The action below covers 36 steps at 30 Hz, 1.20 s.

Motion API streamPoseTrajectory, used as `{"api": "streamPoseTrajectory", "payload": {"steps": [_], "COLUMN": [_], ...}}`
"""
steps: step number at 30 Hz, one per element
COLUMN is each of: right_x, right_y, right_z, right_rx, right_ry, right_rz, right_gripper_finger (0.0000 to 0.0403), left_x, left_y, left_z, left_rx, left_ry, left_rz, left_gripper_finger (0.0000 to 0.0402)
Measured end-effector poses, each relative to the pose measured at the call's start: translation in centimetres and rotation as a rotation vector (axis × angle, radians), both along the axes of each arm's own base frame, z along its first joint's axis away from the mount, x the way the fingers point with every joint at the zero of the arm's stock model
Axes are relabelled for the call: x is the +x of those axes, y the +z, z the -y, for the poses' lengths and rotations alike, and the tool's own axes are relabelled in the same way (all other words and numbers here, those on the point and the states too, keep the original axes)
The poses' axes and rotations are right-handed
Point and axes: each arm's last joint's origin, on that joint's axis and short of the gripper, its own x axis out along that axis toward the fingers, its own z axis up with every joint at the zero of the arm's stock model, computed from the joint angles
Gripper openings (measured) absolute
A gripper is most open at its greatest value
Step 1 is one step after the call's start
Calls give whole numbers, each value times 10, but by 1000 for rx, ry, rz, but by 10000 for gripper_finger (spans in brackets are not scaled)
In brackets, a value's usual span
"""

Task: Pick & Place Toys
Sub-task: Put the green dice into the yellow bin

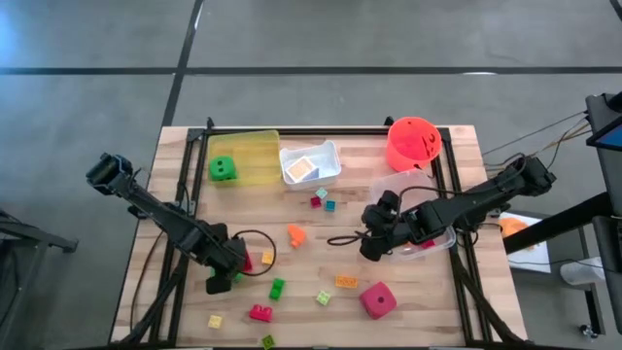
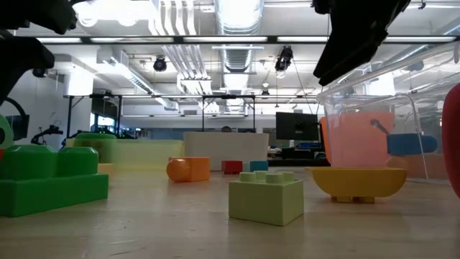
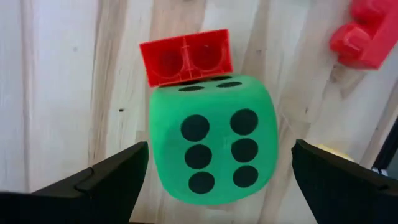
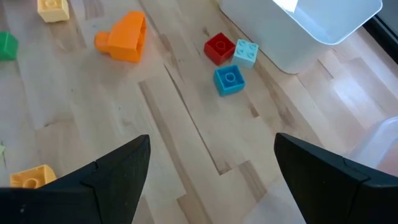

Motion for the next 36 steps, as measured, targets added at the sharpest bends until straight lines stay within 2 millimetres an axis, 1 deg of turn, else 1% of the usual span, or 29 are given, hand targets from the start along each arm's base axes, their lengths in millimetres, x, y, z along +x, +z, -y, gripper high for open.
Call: {"api": "streamPoseTrajectory", "payload": {"steps": [5, 12, 17, 21, 26, 30, 36], "right_x": [-1, -1, -1, -1, -1, -1, -2], "right_y": [2, 3, 3, 3, 3, 3, 3], "right_z": [1, 1, 1, 1, 1, 1, 1], "right_rx": [3, 3, 3, 3, 3, 4, 3], "right_ry": [0, 1, 1, 1, 1, 1, 1], "right_rz": [9, 9, 9, 9, 9, 9, 9], "right_gripper_finger": [337, 337, 337, 337, 337, 337, 337], "left_x": [1, 1, 1, 1, 2, 2, 5], "left_y": [0, 0, 0, 0, 0, -4, -15], "left_z": [-1, -1, -2, -2, -2, 1, 8], "left_rx": [-3, -3, 20, 19, 22, 32, 67], "left_ry": [54, 72, 80, 96, 168, 169, 117], "left_rz": [-7, -9, 8, 7, 8, -6, -44], "left_gripper_finger": [381, 382, 398, 390, 389, 389, 389]}}
